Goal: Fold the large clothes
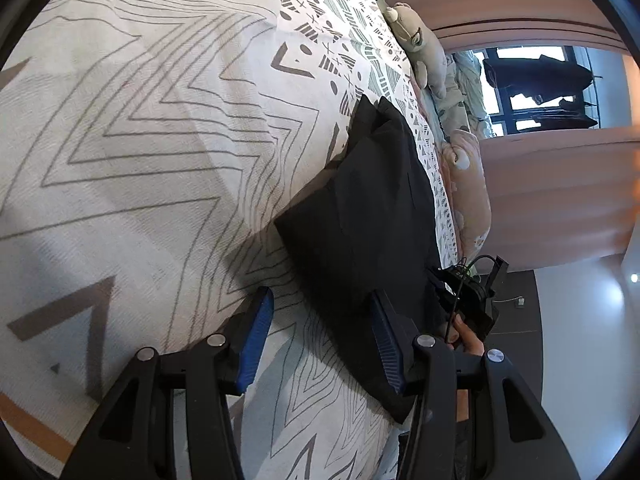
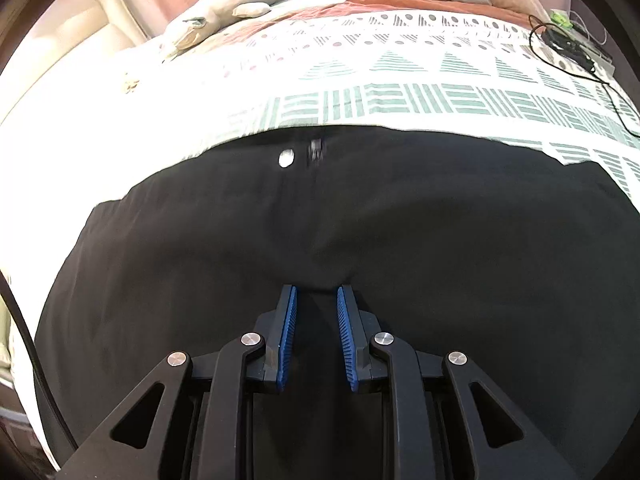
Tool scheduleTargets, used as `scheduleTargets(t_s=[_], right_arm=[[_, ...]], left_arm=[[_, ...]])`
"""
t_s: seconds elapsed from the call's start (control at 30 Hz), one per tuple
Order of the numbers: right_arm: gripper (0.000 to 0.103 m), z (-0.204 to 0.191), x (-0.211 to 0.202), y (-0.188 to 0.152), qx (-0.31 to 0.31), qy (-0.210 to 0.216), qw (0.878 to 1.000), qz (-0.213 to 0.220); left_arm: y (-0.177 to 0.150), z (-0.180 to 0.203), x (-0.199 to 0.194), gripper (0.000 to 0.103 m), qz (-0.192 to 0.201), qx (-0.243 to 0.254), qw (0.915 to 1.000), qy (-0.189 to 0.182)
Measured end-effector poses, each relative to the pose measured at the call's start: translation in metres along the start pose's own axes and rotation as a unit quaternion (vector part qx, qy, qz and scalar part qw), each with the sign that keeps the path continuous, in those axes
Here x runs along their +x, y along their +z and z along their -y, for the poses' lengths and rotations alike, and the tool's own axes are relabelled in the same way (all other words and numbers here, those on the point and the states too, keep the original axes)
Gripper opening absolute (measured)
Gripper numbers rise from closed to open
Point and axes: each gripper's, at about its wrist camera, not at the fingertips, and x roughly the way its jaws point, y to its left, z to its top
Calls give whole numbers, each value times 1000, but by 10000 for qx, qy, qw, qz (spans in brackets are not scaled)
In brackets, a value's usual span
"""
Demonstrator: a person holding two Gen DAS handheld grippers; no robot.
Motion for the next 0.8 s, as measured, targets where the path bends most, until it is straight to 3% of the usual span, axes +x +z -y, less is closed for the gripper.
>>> scheduleTargets(t_s=[0.17,0.27,0.4,0.47,0.6,0.7,0.8], right_arm=[[18,5,22,14,6,92,10000,10],[18,29,31,36,22,176,9998,10],[17,43,41,50,116,291,9995,33],[17,48,38,57,144,343,9993,57],[17,45,27,54,261,519,9983,83],[17,50,22,54,380,691,9969,88],[19,48,3,54,364,651,9970,194]], left_arm=[[10,12,14,50,53,56,10000,24],[16,21,19,50,100,102,9999,57],[15,38,15,50,421,490,9976,-261],[14,45,20,50,428,733,9963,-159],[19,36,41,50,136,478,9987,140],[19,38,46,50,202,482,9985,170],[19,44,46,32,293,549,9978,229]])
